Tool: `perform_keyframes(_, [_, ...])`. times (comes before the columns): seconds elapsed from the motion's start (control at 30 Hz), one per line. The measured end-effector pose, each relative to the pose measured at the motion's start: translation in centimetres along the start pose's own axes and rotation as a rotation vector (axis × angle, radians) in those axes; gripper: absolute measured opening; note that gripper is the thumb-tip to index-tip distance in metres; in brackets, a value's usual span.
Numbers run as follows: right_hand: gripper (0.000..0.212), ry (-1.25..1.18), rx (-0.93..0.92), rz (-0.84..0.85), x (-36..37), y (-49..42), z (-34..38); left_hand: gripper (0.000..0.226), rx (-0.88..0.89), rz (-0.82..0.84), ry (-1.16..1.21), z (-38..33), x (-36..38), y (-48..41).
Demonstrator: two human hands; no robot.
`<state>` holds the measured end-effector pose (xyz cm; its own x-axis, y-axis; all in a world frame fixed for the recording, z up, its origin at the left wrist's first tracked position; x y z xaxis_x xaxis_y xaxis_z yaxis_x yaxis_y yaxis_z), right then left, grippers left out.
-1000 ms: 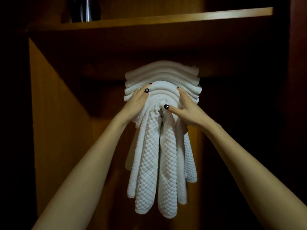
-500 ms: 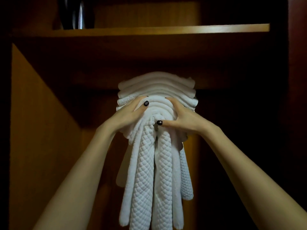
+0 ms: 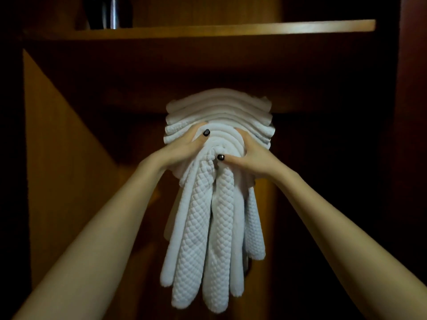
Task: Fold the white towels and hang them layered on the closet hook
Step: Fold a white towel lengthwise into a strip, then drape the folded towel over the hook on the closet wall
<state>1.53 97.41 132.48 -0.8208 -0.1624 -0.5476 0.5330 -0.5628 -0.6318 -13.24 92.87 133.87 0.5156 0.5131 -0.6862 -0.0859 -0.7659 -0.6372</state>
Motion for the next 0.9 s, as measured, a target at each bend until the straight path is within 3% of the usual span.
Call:
perform_keyframes(0.2, [0.097,0.019,0.082,0.009,-0.7,5.2,0.4,0.059,-0.086,-0.226,-0.171,-1.2,-2.2,4.9])
perform_keyframes(0.37, [0.081,0.099,0.144,-0.065,-2.5,13.7,1.2,0.053,0.011,-0.290,-0.298,-7.1,0.9,10.9])
perform_keyframes(0.57, [0.074,0.186,0.237,-0.011,-3.9,27.1,1.7,0.052,0.064,-0.114,-0.271,-13.6,11.2,18.4])
perform_keyframes(0.7, [0.072,0.274,0.422,0.008,-7.1,37.1,-2.0,0.051,0.200,0.119,-0.258,-19.2,19.9,21.8])
perform_keyframes(0.9, [0.071,0.310,0.797,-0.049,-15.2,55.3,-9.3,0.051,0.342,0.326,-0.132,-30.1,33.9,26.2])
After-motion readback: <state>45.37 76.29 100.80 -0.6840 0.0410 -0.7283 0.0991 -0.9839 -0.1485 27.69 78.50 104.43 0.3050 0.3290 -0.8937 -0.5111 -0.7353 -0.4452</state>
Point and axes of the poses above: each hand's wrist, its own y-axis away from the middle knuckle, its own x-axis out of the palm, z = x × y, the point moved 10 cm from there along -y, towards the middle knuckle, and after that the axes turned 10 degrees about -y, right-handed, at the moved point
